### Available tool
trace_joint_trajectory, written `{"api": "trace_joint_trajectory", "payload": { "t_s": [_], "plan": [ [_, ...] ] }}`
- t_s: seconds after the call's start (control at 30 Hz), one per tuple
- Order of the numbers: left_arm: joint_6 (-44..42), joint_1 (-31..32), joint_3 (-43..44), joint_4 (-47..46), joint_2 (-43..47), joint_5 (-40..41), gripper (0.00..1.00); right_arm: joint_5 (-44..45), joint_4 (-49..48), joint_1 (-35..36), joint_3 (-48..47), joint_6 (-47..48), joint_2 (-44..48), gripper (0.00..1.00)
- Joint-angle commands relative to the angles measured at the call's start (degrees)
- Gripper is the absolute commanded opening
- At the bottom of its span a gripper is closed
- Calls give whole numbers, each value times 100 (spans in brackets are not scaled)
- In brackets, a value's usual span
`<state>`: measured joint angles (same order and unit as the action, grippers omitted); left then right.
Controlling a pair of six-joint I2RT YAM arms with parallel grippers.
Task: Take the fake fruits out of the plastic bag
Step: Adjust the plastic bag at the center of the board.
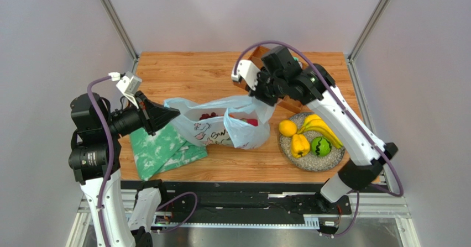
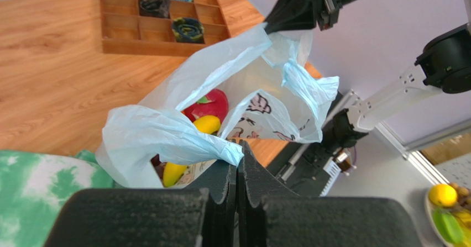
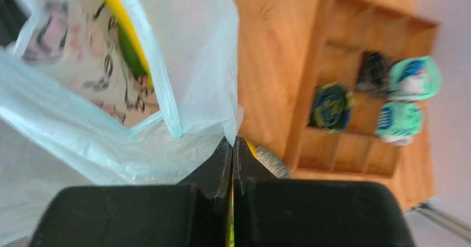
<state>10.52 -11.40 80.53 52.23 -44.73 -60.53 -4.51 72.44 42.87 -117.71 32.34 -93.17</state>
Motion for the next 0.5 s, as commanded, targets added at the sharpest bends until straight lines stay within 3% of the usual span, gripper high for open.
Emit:
{"api": "trace_joint_trajectory", "payload": {
  "t_s": [0.0, 0.1, 0.13, 0.17, 0.2, 0.23, 0.3, 0.4, 0.47],
  "plan": [
    [-541, -38, 68, 857, 210, -731, 0, -838, 506, 37, 1397, 158, 842, 0],
    [-972, -38, -124, 1736, 394, -820, 0, -579, 499, 72, 2505, 89, 1281, 0],
    [-1008, -29, -404, 1912, 456, -811, 0, -455, 325, 72, 2986, 132, 1370, 5],
    [-1043, -29, -546, 1957, 526, -759, 0, -306, 219, 63, 3104, 141, 1467, 17],
    [-1044, -29, -704, 1967, 683, -732, 0, -17, 96, 72, 3175, 150, 1537, 47],
    [-1044, -29, -975, 1941, 746, -680, 0, 81, -132, 72, 3149, 167, 1643, 61],
    [-1044, -29, -1170, 1862, 877, -670, 0, -31, -274, 72, 2650, 220, 1661, 82],
    [-1017, -29, -1443, 1695, 949, -697, 0, -819, -301, 116, 1377, 264, 1408, 93],
    [-877, -29, -1637, 1519, 992, -749, 0, -1156, -214, 386, 395, 203, 1005, 94]
  ]
}}
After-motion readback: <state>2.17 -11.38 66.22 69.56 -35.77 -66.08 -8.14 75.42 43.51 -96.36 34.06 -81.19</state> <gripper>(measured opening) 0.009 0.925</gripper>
